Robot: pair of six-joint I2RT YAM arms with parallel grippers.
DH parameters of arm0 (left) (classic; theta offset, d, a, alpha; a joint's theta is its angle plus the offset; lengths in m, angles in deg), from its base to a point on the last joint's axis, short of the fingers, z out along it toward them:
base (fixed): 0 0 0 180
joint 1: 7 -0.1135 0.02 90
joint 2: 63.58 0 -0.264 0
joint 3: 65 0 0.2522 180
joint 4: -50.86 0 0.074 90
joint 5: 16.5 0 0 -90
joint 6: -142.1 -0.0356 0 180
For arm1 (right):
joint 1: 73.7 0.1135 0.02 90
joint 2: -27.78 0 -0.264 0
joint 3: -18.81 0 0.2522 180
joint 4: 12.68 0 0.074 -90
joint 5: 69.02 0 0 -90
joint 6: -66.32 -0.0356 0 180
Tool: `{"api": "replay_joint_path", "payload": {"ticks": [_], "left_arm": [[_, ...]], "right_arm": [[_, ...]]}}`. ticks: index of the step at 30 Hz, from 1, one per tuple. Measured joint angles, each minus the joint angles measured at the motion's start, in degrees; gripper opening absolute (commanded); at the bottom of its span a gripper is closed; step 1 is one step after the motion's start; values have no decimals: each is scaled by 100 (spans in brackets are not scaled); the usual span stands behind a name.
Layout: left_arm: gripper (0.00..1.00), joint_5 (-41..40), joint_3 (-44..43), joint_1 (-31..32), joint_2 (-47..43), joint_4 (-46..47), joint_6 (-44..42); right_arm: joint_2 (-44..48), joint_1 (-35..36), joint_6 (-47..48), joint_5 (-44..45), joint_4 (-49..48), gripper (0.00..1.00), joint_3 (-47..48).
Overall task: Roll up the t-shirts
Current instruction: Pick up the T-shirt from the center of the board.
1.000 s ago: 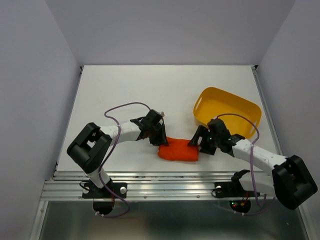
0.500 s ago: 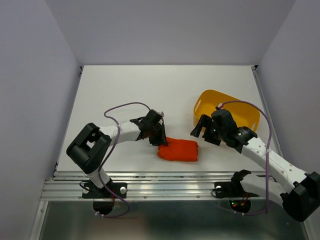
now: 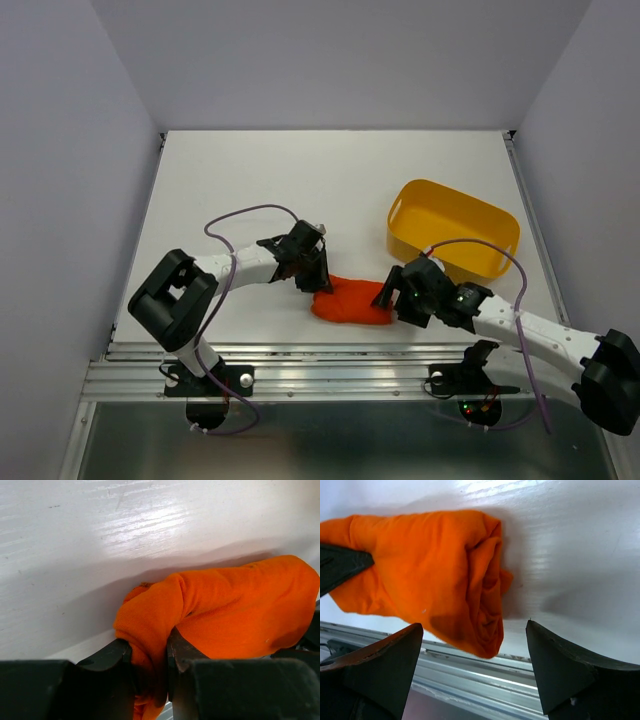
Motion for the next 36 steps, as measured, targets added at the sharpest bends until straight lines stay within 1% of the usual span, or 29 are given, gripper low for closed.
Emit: {"api": "replay_joint_path", "payload": {"ticks": [5,9,13,14,16,17,19,20,22,23,24,26,31,36], "left_arm": [[0,-63,120,-2,-175,-98,-61],[0,-81,155,-2,-232,-140,-90],[0,-81,155,-2,-232,-144,-118],[0,-79,155,-2,-232,-144,-122],[0,-79,155,-2,-232,-144,-136],[0,-79,155,-2,-232,-144,-146],[0,-81,155,-2,-232,-151,-153],[0,-81,155,-2,-232,-151,-153],[0,-79,155,-2,-232,-149,-153],[0,-81,155,-2,-232,-149,-153],[0,-87,155,-2,-232,-157,-153],[0,-83,155,-2,-232,-166,-151],[0,-136,107,-2,-308,-306,-149],[0,-286,-275,-2,-599,-656,-155]], "right_arm": [[-122,0,-404,116,-640,89,-378],[-225,0,-688,155,-1128,86,-640],[-326,0,-844,179,-1585,79,-750],[-396,0,-866,184,-1683,75,-752],[-560,0,-911,188,-1904,69,-758],[-634,-2,-925,181,-2009,62,-763],[-785,0,-929,162,-2240,52,-787],[-855,0,-951,146,-2299,37,-793],[-1045,-2,-984,107,-2507,22,-820],[-1099,0,-979,92,-2555,8,-820],[-1137,-2,-968,85,-2592,1,-800],[-1134,-2,-916,83,-2549,1,-752],[-1060,0,-612,280,-1781,1,-175],[-717,0,-199,621,-1025,1,525]]}}
